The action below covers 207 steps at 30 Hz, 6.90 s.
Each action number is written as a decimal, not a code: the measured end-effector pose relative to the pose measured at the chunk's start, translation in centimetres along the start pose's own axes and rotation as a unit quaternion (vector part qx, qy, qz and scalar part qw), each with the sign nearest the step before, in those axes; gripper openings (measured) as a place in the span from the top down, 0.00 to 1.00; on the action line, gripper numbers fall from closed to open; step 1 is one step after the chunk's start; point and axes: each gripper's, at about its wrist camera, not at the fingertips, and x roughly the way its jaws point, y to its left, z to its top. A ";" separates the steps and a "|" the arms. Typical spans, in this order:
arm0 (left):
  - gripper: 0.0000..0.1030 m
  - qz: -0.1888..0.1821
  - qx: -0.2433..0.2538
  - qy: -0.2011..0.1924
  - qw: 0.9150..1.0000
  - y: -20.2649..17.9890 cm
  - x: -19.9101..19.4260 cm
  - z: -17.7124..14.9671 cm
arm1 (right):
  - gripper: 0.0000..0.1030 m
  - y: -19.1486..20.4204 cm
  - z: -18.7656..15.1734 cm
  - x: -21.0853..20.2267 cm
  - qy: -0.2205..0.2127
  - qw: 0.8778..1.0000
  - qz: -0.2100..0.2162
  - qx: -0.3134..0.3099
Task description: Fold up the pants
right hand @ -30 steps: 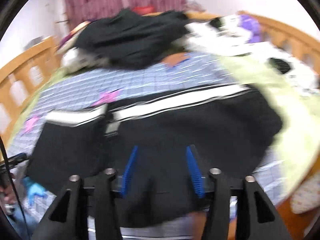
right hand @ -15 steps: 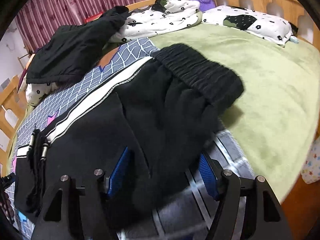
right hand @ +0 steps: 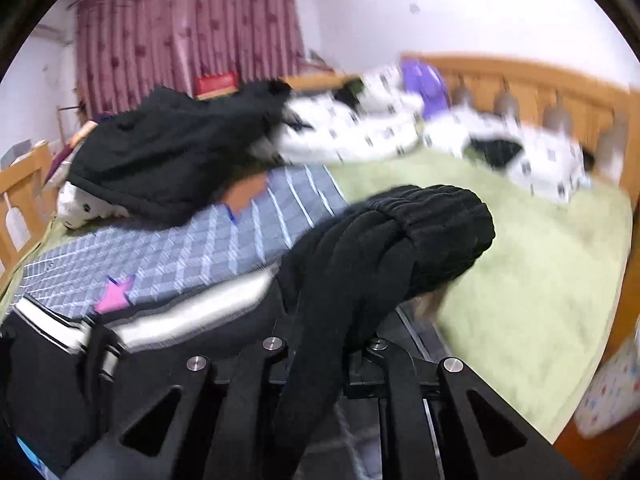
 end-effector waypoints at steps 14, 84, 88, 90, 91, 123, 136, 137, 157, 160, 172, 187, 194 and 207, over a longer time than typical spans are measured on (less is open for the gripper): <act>0.90 0.135 0.003 -0.036 0.990 10.8 -8.6 3.3 | 0.89 13.5 6.8 -2.6 -0.028 0.986 0.152 -0.054; 0.26 0.067 -0.106 0.029 0.992 17.3 -9.7 -12.8 | 0.60 34.0 -12.5 -6.3 0.165 0.932 0.242 -0.213; 0.52 0.052 -0.119 0.024 0.991 17.4 -8.9 -12.1 | 0.60 32.6 -9.4 -5.5 0.140 0.936 0.231 -0.225; 0.66 0.067 -0.119 0.019 0.990 17.2 -8.8 -11.9 | 0.60 32.3 -7.8 -4.9 0.130 0.939 0.219 -0.229; 0.69 0.075 -0.118 0.017 0.990 17.1 -8.9 -11.8 | 0.60 31.9 -7.2 -4.6 0.117 0.943 0.213 -0.226; 0.45 -0.014 0.140 -0.007 0.990 -9.4 -5.0 -12.0 | 0.53 15.8 -6.2 -1.9 0.098 0.965 0.229 -0.079; 0.25 0.079 0.050 0.025 0.995 0.9 -8.0 -15.8 | 0.45 25.2 -8.5 0.4 0.206 0.905 0.371 -0.027; 0.25 0.077 0.049 0.023 0.996 0.8 -7.8 -15.9 | 0.45 25.9 -9.1 1.2 0.225 0.899 0.374 -0.023; 0.25 0.140 0.121 0.044 0.982 -9.8 1.3 -15.2 | 0.91 16.5 2.3 -0.8 0.072 0.910 0.405 -0.056; 0.23 0.118 0.111 0.050 0.985 -9.8 1.0 -14.8 | 0.91 11.2 3.6 -1.0 0.015 0.928 0.368 -0.050; 0.25 0.027 0.078 0.067 0.994 -9.3 -0.8 -15.0 | 0.86 5.4 -3.0 6.8 0.138 0.968 0.181 -0.107; 0.22 0.064 0.102 0.077 0.990 -11.8 3.8 -11.7 | 0.76 6.3 -4.9 6.1 0.168 0.962 0.168 -0.136; 0.19 -0.001 0.072 0.111 0.991 -9.7 4.3 -10.6 | 0.55 6.7 0.9 5.1 0.140 0.955 0.236 -0.112; 0.21 0.019 0.115 0.062 0.991 -6.7 2.3 -7.2 | 0.74 11.9 5.8 13.1 0.126 0.941 0.305 -0.075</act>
